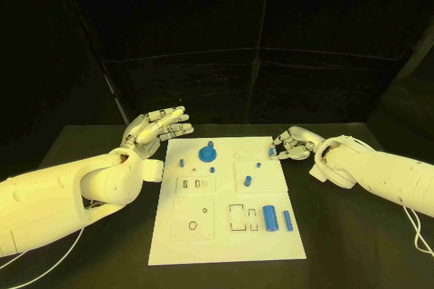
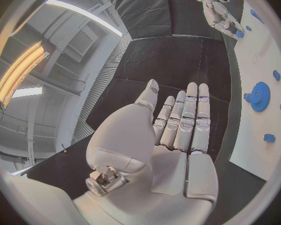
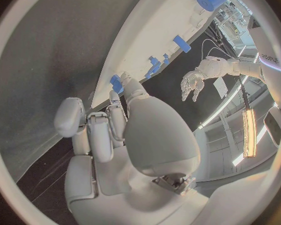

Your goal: Assemble the parts on the task board

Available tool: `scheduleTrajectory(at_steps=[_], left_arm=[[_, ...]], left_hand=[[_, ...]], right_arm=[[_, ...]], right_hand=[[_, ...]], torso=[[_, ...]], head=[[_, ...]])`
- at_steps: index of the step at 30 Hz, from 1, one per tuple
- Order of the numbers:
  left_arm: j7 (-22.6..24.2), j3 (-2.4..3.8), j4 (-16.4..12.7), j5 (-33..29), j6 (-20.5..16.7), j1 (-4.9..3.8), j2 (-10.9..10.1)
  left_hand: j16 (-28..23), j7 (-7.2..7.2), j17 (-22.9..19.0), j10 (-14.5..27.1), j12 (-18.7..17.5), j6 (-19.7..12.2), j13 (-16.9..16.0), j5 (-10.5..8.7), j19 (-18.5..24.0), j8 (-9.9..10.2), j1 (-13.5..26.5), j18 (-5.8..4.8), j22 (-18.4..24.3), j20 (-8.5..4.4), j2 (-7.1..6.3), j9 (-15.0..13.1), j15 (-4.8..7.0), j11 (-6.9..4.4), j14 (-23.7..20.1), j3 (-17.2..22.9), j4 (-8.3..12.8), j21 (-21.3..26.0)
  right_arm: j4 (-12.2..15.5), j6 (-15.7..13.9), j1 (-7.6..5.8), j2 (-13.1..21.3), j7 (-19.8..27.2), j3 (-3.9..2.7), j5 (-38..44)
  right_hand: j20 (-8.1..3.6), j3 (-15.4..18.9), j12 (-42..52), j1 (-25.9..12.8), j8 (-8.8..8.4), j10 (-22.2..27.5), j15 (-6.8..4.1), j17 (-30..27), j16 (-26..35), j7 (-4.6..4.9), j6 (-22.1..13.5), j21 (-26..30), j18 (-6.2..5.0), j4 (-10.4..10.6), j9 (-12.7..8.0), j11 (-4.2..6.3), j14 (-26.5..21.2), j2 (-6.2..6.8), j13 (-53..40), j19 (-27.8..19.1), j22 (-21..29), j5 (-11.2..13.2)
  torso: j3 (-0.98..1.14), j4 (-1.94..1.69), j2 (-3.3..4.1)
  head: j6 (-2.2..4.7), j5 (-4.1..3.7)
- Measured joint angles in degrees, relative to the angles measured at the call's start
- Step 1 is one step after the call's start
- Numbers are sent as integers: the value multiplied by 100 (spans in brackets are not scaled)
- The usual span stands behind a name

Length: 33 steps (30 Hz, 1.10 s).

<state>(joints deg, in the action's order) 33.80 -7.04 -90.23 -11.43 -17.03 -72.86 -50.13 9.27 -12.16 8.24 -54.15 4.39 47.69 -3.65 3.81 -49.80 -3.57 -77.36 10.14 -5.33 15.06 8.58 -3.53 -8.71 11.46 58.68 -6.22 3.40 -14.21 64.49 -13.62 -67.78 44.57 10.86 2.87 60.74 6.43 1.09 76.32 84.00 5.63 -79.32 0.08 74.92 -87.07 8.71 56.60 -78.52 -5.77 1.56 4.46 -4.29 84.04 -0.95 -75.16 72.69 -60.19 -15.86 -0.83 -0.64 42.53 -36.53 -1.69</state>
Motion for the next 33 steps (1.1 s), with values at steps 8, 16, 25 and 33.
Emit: scheduleTrajectory(at_steps=[8,16,25,33], left_arm=[[0,0,11,2,0,0,3],[-1,0,12,3,1,0,5],[-3,0,16,4,2,0,5],[-7,0,17,5,5,0,3]], left_hand=[[0,0,0,0,0,0,0,0,0,0,0,0,0,0,0,0,0,0,0,0,0,0],[0,0,-1,0,0,0,0,0,0,0,0,0,-1,0,0,0,0,0,0,0,0,0],[0,0,-1,0,0,0,0,0,0,0,0,1,-1,0,0,0,0,0,0,0,0,0],[0,0,-1,0,0,0,0,0,0,0,0,0,-1,0,0,0,0,0,0,0,0,0]], right_arm=[[-17,7,4,-27,-21,0,27],[-29,6,7,-57,-26,0,48],[-40,-4,9,-71,-24,0,60],[-46,-67,11,-70,-27,0,68]], right_hand=[[0,-24,17,0,0,-18,1,-1,0,-2,38,0,0,-6,-1,18,0,1,0,0,-14,0],[-21,-70,10,-46,31,-22,-13,-1,0,-13,88,0,0,11,-1,22,-14,-45,-1,21,-29,1],[-34,-139,11,-109,54,-63,-43,-1,0,-49,198,0,-1,33,-1,63,0,-106,-73,34,-58,35],[-83,-373,12,-137,131,-59,-95,-1,0,-126,386,0,0,23,-6,127,-11,-183,-75,41,-81,147]], torso=[[1,0,0],[1,-2,1],[-1,-5,1],[0,-5,1]], head=[[-4,1],[-9,-2],[-18,5],[-24,5]])
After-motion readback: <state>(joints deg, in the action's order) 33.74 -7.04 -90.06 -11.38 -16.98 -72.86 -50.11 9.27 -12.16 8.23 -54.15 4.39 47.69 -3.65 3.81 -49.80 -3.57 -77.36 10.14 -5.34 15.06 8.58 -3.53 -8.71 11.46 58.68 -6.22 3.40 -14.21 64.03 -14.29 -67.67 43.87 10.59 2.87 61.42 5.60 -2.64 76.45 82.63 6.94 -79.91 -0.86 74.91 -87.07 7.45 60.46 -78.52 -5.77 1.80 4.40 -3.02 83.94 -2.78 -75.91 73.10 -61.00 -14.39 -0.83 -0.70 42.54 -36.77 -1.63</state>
